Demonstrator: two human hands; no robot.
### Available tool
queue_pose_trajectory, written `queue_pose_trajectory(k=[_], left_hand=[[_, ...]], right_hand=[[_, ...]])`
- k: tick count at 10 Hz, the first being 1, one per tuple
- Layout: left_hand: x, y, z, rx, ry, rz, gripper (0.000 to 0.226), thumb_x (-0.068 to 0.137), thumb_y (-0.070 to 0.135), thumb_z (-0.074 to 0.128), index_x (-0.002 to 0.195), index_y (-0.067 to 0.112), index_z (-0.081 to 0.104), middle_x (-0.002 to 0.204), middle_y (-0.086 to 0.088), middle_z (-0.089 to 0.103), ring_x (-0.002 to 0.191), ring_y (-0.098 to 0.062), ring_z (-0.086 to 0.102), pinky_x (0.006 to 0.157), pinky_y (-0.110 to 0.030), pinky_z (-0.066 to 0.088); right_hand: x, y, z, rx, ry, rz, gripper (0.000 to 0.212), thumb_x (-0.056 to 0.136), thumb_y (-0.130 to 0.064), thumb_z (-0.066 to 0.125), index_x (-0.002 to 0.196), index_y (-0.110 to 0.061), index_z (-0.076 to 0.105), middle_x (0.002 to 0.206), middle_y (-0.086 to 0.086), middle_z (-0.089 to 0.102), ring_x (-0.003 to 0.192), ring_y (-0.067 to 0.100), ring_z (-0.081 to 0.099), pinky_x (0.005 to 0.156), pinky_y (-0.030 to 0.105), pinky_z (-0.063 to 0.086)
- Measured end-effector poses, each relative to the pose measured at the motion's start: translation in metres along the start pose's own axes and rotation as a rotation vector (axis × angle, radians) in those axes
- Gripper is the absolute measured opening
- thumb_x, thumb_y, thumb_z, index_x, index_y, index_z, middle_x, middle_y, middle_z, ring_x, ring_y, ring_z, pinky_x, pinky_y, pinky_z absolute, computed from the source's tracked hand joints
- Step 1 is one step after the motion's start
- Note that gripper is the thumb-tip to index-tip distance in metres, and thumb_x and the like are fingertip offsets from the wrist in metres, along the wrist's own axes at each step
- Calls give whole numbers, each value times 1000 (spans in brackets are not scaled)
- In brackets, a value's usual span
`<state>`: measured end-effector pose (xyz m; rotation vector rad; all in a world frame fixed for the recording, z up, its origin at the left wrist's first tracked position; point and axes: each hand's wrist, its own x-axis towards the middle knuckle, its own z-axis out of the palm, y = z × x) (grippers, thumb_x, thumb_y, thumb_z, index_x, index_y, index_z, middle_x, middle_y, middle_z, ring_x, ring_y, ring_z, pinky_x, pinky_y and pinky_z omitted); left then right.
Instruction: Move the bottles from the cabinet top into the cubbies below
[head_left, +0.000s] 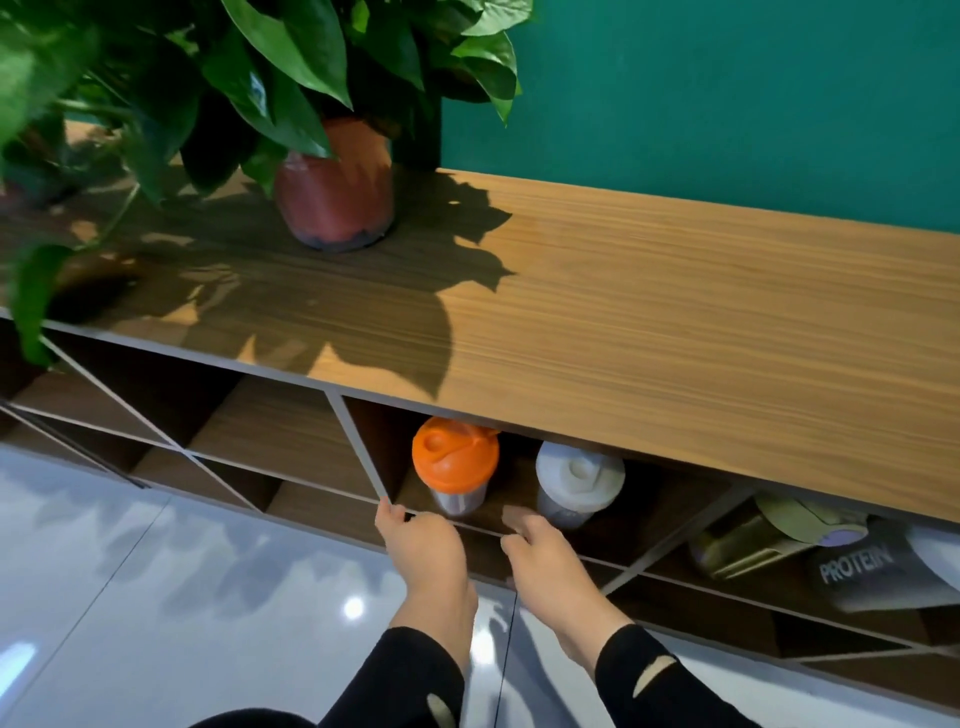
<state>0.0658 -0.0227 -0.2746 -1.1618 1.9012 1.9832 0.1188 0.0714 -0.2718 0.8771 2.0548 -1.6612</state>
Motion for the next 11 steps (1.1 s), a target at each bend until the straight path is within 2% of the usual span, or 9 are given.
queue_pose_trajectory(k=[2,3,4,6,7,8,9,10,11], left_hand=[[5,-3,0,58,-260,156,56,99,4,40,148,31,33,143,-2,50,128,-21,47,105,-40,40],[-1,-8,-3,84,-272,171,52,99,2,37,143,30,40,137,2,52,124,-16,48,105,-37,40],[1,-10,-3,84,-231,177,53,100,1,34,146,26,35,149,-1,45,139,-21,39,114,-39,32],[6,-7,1,91,-255,206,51,101,5,38,146,28,36,139,-3,52,117,-16,48,98,-35,40],[6,-10,0,96,-194,140,57,102,4,35,153,25,24,155,-3,37,141,-24,37,113,-41,32],[7,-17,-3,56,-115,-7,50,103,8,35,151,20,31,155,-8,37,143,-29,34,115,-44,29],[1,-23,0,23,-139,-156,36,101,18,40,134,14,53,131,-18,57,124,-35,54,106,-48,45],[-15,-24,3,-65,-279,-206,22,99,22,47,110,12,62,101,-15,68,97,-26,66,92,-42,54],[-48,-16,-5,-110,-351,-263,40,102,31,45,129,4,57,106,-21,71,98,-35,69,88,-49,57]], right_hand=[[6,-25,19,114,-41,-109,65,106,-5,42,161,-34,22,156,-1,41,135,20,47,104,33,41],[16,-28,20,118,30,-97,65,106,-9,44,160,-38,21,153,7,46,130,28,54,106,45,49],[24,-30,20,147,59,-92,65,106,-8,44,160,-35,20,157,9,43,139,31,47,109,40,43],[26,-23,22,143,51,-97,60,106,-5,44,159,-28,28,147,0,45,140,26,46,99,31,44],[22,-23,20,120,86,-113,61,105,-1,41,160,-24,25,157,5,40,145,26,41,103,29,38],[10,-19,15,91,125,-112,49,106,-4,42,154,-17,37,147,10,52,130,23,52,101,29,41],[-13,-23,2,96,88,-133,40,110,-15,41,150,-16,45,142,6,55,116,9,53,93,18,37],[-30,-24,-14,64,79,-178,39,111,-27,39,148,-19,48,135,-1,56,102,0,49,87,15,38],[-71,-18,-23,42,-27,-229,42,110,-31,38,151,-26,46,134,-13,55,108,-2,49,86,11,39]])
